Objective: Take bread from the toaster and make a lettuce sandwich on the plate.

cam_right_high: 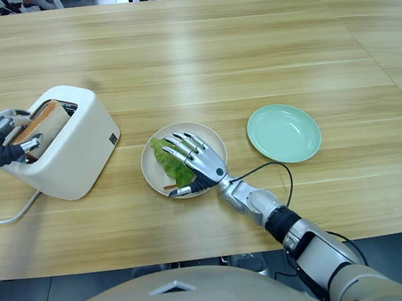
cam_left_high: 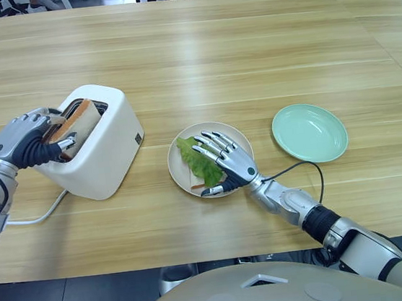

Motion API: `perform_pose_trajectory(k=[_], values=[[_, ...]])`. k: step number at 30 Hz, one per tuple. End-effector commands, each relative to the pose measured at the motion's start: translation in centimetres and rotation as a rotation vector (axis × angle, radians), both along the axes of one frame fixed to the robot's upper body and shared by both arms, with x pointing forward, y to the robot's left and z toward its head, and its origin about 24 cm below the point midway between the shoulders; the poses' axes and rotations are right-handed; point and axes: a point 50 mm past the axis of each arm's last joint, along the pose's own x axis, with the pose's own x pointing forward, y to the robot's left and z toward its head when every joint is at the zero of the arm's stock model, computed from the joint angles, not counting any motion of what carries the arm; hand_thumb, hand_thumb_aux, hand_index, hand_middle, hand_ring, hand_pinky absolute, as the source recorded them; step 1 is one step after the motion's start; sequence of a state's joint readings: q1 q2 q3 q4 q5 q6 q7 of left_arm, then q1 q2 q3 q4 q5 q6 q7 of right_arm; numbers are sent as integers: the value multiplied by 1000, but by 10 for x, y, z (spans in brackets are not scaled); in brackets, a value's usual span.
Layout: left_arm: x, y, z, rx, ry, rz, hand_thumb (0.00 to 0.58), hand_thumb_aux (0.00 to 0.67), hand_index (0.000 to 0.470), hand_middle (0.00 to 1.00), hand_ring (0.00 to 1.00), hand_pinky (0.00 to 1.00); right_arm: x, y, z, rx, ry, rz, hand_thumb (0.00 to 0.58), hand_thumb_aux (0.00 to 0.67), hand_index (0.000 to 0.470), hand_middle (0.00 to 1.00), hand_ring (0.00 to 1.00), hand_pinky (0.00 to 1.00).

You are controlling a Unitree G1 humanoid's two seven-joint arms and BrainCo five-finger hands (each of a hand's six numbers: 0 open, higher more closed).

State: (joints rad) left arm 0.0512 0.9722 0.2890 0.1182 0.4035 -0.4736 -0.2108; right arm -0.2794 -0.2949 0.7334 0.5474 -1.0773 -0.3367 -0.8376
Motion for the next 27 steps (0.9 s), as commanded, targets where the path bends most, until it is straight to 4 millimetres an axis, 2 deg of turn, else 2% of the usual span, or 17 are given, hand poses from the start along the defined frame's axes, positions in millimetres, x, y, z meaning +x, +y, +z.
perform_pose_trajectory(k=[1, 9, 11, 12, 13, 14, 15, 16, 27], values=[[0, -2, 5, -48, -31, -20, 580, 670, 460, 0, 0, 0, 4, -5, 1, 12, 5, -23, 0, 0, 0, 0, 0, 0], [4, 3, 9, -81, -68, 23, 580, 670, 460, 0, 0, 0, 5, -7, 2, 22, 3, -31, 0, 0, 0, 0, 0, 0], [5, 3, 9, -95, -73, 23, 580, 670, 460, 302, 302, 302, 6, -8, 2, 25, 3, -33, 0, 0, 0, 0, 0, 0], [5, 4, 9, -103, -76, 24, 580, 670, 460, 302, 302, 302, 6, -9, 2, 26, 3, -34, 0, 0, 0, 0, 0, 0], [5, 4, 10, -113, -81, 27, 580, 670, 460, 616, 616, 616, 6, -9, 3, 28, 2, -34, 0, 0, 0, 0, 0, 0], [5, 4, 10, -121, -82, 28, 580, 670, 460, 792, 792, 792, 7, -9, 3, 31, 2, -35, 0, 0, 0, 0, 0, 0], [5, 5, 10, -127, -85, 28, 580, 670, 460, 792, 792, 792, 7, -10, 3, 32, 2, -35, 0, 0, 0, 0, 0, 0], [6, 5, 11, -135, -90, 28, 580, 670, 460, 1000, 1000, 1000, 7, -10, 3, 34, 2, -36, 0, 0, 0, 0, 0, 0], [8, 16, 31, -289, -199, 68, 580, 670, 460, 1000, 1000, 1000, 9, -13, 6, 48, -6, -47, 0, 0, 0, 0, 0, 0]])
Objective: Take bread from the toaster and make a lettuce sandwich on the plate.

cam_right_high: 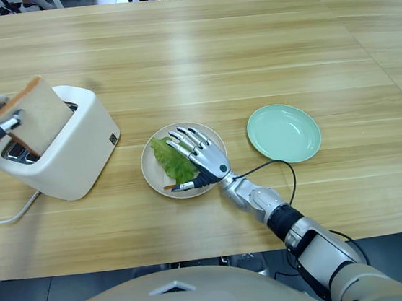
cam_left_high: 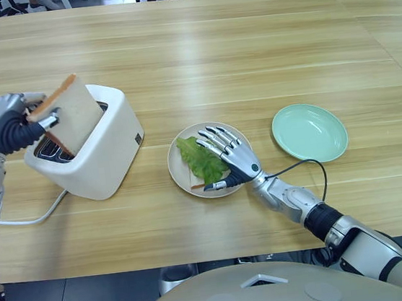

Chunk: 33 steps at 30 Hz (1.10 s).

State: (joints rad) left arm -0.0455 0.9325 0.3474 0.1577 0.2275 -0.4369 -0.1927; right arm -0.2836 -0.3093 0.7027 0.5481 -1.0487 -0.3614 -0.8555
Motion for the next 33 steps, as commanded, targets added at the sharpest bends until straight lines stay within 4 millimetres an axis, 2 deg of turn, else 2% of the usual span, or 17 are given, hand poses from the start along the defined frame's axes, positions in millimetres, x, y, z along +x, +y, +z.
perform_pose_trajectory(k=[1, 5, 12, 14, 22, 26, 33], values=[[0, 6, 5, -74, -33, 19, 580, 670, 460, 1000, 1000, 1000, 4, -5, 2, 13, 0, -22, 0, 0, 0, 0, 0, 0], [-3, 10, 18, -110, -125, 38, 580, 670, 460, 1000, 1000, 1000, 6, -12, 12, 76, -56, -58, 0, 0, 0, 0, 0, 0], [-11, 9, 31, -198, -171, -34, 580, 670, 460, 1000, 1000, 1000, 7, -29, 33, 223, -148, -142, 0, 0, 0, 0, 0, 0], [-12, 2, 35, -248, -177, -101, 580, 670, 460, 1000, 1000, 1000, 7, -33, 36, 244, -164, -165, 0, 0, 0, 0, 0, 0], [2, -46, 35, -461, -93, -456, 580, 670, 460, 1000, 1000, 1000, 9, -52, 44, 297, -215, -268, 0, 0, 0, 0, 0, 0], [14, -72, 25, -510, -7, -579, 580, 670, 460, 1000, 1000, 1000, 9, -63, 48, 324, -236, -318, 0, 0, 0, 0, 0, 0], [41, -121, -10, -481, 213, -751, 580, 670, 460, 1000, 1000, 1000, 5, -71, 52, 341, -260, -330, 0, 0, 0, 0, 0, 0]])
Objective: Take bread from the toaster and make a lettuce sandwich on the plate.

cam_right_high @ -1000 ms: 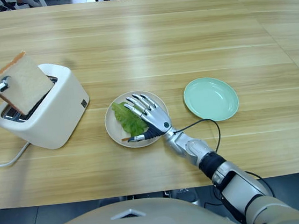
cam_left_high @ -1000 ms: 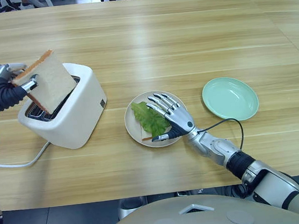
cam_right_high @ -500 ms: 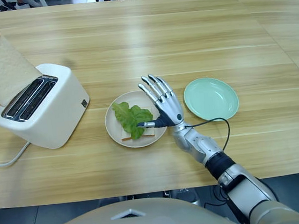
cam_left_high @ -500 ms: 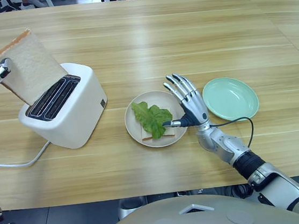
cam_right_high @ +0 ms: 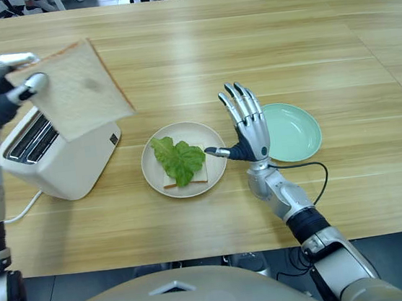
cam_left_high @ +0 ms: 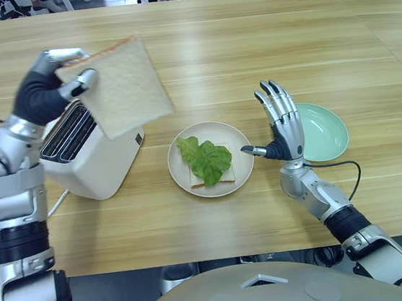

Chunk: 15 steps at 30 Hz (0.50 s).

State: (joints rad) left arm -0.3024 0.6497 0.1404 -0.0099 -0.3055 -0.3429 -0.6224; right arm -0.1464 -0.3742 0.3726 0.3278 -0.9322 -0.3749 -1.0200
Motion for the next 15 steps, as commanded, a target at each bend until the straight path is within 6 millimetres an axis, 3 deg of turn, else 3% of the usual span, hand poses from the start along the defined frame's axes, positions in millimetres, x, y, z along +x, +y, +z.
perform_pose_trajectory(k=[1, 7, 15], values=[[14, -22, -25, 94, 108, -99, 580, 670, 460, 1000, 1000, 1000, -4, -2, 6, 12, -25, 12, 0, 0, 0, 0, 0, 0], [38, -55, -61, 269, 232, -237, 580, 670, 460, 1000, 1000, 1000, -10, 6, 4, -25, -20, 77, 0, 0, 0, 0, 0, 0], [62, -77, -90, 263, 418, -345, 580, 670, 460, 1000, 1000, 1000, -19, 20, -6, -115, -12, 136, 0, 0, 0, 0, 0, 0]])
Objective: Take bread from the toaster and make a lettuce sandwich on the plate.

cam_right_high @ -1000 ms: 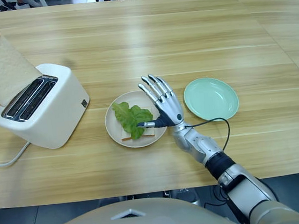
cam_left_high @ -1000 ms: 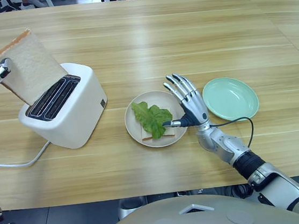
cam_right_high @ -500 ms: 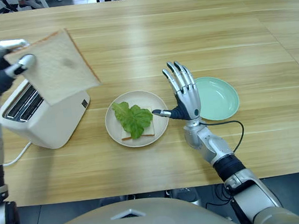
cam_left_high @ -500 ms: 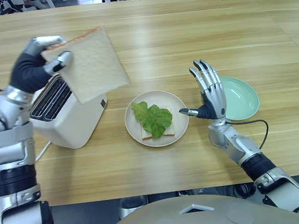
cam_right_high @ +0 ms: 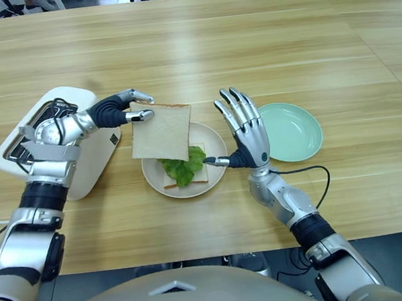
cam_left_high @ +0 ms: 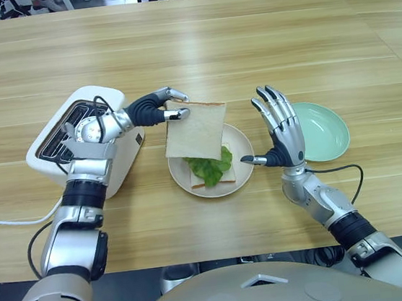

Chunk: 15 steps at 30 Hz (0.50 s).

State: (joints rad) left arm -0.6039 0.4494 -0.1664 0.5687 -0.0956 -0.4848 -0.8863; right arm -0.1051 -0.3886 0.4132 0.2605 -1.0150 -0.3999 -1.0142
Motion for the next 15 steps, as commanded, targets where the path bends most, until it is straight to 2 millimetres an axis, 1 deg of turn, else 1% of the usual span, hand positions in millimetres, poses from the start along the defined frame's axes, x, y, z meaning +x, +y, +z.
perform_pose_trajectory(k=[1, 4, 7, 11, 15], values=[[5, -6, -16, -3, 114, -34, 580, 670, 460, 1000, 1000, 1000, -7, 9, -7, -66, 14, 43, 0, 0, 0, 0, 0, 0], [9, -9, -22, -46, 163, -16, 580, 670, 460, 1000, 1000, 1000, -12, 14, -15, -118, 27, 61, 0, 0, 0, 0, 0, 0], [10, -11, -32, -35, 193, 19, 580, 670, 460, 1000, 1000, 1000, -19, 16, -23, -172, 38, 74, 0, 0, 0, 0, 0, 0], [7, -16, -54, -16, 264, 47, 580, 670, 460, 1000, 1000, 1000, -26, 19, -29, -207, 48, 82, 0, 0, 0, 0, 0, 0], [0, -18, -74, 1, 328, 80, 580, 670, 460, 1000, 1000, 1000, -29, 22, -33, -230, 60, 94, 0, 0, 0, 0, 0, 0]])
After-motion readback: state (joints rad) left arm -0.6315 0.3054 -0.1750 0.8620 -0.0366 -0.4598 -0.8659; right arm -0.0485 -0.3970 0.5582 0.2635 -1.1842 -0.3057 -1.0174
